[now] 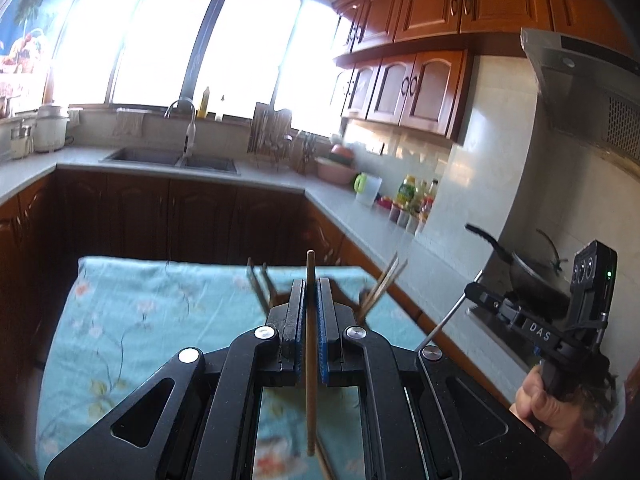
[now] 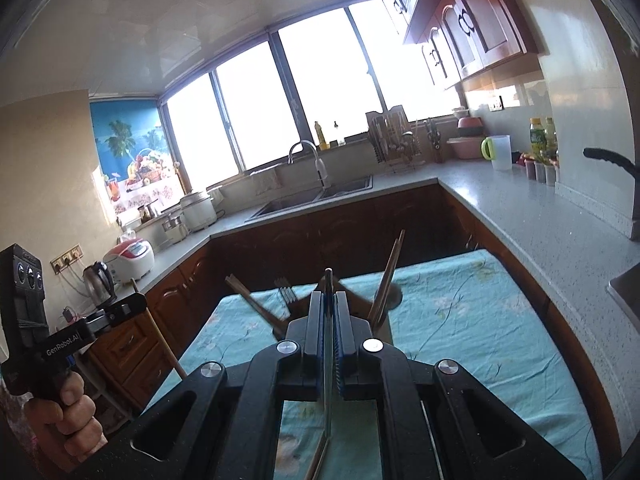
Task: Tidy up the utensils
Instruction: 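Lift both held chopsticks and carry them above the wooden holder, then lower both chopsticks into the wooden holder with both grippers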
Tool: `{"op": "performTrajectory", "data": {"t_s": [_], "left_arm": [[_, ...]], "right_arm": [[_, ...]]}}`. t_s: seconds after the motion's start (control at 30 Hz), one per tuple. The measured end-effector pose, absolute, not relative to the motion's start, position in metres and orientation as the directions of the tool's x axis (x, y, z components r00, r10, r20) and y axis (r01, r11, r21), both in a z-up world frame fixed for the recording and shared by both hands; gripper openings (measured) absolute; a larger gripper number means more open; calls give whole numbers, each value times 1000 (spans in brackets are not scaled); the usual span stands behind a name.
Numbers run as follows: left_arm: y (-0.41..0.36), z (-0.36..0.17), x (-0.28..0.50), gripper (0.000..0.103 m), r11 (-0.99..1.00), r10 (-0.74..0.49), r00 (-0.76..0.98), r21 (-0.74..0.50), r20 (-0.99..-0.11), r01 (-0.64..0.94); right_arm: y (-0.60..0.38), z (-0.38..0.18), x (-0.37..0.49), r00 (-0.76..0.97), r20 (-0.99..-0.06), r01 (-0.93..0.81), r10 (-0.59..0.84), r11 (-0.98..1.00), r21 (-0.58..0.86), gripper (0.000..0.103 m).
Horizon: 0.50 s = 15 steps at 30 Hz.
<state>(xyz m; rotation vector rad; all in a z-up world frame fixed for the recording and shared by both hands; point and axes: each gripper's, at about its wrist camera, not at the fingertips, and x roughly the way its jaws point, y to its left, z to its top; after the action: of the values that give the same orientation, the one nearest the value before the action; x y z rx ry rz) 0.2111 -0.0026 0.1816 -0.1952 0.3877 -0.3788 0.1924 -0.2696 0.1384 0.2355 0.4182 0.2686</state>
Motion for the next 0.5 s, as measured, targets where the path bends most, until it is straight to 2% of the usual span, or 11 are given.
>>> {"op": "performTrajectory", "data": {"t_s": [0.3, 0.5], "left_arm": [[-20, 223, 267, 4, 945, -297, 922, -214, -248, 247], [-31, 213, 310, 4, 955, -247, 937, -225, -247, 193]], "right_arm": [[-282, 170, 232, 929, -286, -152, 234, 947, 282, 4], [-280, 170, 257, 938, -281, -129, 203, 957, 261, 4]]}}
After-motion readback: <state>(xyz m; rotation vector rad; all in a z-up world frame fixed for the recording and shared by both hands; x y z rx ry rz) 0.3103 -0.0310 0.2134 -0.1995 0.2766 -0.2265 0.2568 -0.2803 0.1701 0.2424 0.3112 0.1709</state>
